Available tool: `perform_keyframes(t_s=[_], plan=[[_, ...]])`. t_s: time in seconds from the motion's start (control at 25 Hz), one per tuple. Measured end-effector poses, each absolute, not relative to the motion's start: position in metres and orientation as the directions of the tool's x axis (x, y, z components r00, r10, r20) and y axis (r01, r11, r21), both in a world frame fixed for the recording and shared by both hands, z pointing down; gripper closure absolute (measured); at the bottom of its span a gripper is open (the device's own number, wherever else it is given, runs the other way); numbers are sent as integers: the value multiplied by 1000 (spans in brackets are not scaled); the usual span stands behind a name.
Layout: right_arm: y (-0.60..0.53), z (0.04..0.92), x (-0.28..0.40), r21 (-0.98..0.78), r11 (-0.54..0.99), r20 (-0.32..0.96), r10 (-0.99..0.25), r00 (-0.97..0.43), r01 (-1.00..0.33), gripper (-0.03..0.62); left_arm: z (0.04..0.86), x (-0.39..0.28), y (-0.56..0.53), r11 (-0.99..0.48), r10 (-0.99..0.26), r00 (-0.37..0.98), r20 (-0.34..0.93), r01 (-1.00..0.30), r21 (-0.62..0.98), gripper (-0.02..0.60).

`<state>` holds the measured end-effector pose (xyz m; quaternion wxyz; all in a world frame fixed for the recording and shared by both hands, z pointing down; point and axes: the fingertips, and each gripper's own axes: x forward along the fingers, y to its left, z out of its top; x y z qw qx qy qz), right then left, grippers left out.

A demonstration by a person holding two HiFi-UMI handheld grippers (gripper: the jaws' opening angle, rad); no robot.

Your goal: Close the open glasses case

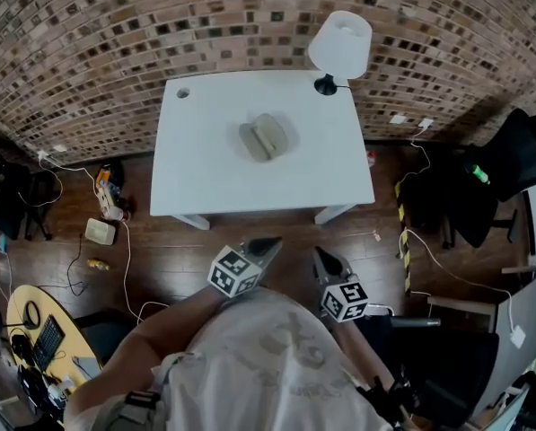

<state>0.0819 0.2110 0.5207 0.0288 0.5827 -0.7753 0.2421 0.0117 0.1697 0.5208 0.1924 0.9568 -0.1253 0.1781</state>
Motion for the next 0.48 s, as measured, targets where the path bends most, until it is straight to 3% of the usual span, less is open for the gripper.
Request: perform_keyframes(t_s=[0.48], plan=[[103,510,82,-307,165,362,-891,-275,-937,586,515,17,67,-907,-93,924,371,-232,352,577]])
